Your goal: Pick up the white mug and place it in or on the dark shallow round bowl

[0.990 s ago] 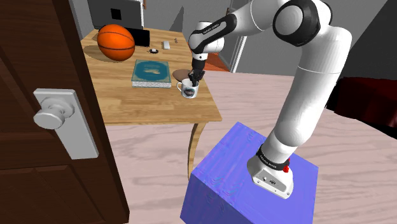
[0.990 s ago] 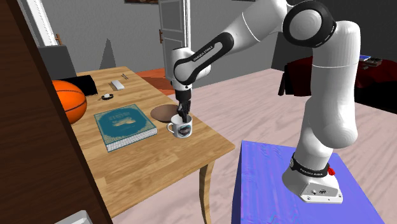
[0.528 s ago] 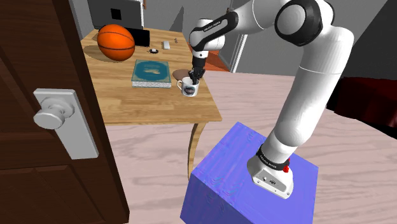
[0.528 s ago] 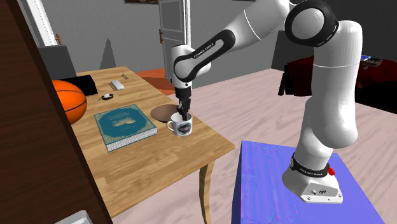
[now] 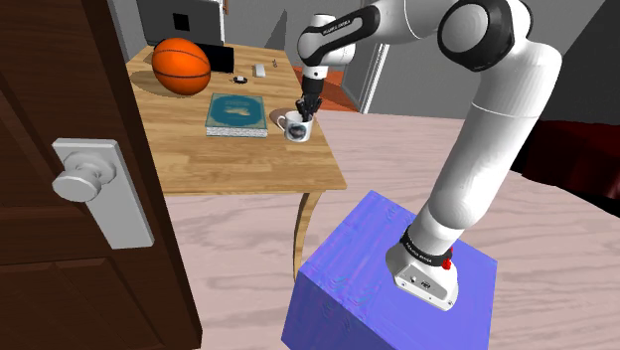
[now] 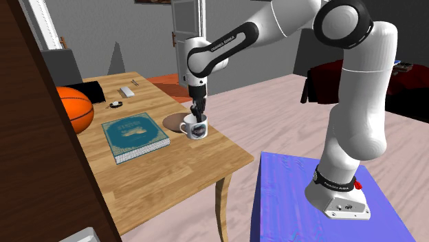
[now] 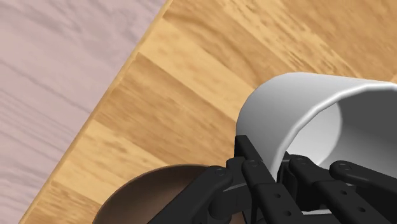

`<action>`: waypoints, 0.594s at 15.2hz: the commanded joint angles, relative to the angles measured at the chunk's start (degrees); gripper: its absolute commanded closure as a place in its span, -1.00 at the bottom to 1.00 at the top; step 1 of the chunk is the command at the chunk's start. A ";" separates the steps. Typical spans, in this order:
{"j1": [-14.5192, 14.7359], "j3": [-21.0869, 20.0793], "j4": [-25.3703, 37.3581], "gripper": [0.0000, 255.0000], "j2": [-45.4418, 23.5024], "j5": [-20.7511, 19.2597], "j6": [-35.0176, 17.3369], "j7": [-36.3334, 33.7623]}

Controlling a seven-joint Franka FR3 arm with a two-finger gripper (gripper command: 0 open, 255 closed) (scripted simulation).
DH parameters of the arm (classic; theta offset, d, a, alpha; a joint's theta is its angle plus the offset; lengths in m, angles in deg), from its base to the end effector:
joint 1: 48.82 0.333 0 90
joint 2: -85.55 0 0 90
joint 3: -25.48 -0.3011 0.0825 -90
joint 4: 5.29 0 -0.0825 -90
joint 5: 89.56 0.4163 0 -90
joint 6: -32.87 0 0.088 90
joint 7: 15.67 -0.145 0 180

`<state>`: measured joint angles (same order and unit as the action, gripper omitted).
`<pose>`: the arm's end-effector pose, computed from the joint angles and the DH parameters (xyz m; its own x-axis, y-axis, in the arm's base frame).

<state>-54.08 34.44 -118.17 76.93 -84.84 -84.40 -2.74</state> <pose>0.5855 -0.1401 0.3212 0.9964 -0.0600 -0.0600 -0.0637 -0.9960 -0.0620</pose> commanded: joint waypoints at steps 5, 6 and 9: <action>0.09 0.04 2.65 1.00 1.81 -0.47 4.42 -0.56; 0.10 0.04 3.14 1.00 2.04 -0.53 5.14 -0.63; 0.10 0.06 4.68 1.00 2.68 -0.69 7.31 -0.82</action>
<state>-53.95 34.47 -113.96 79.23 -85.45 -77.94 -3.54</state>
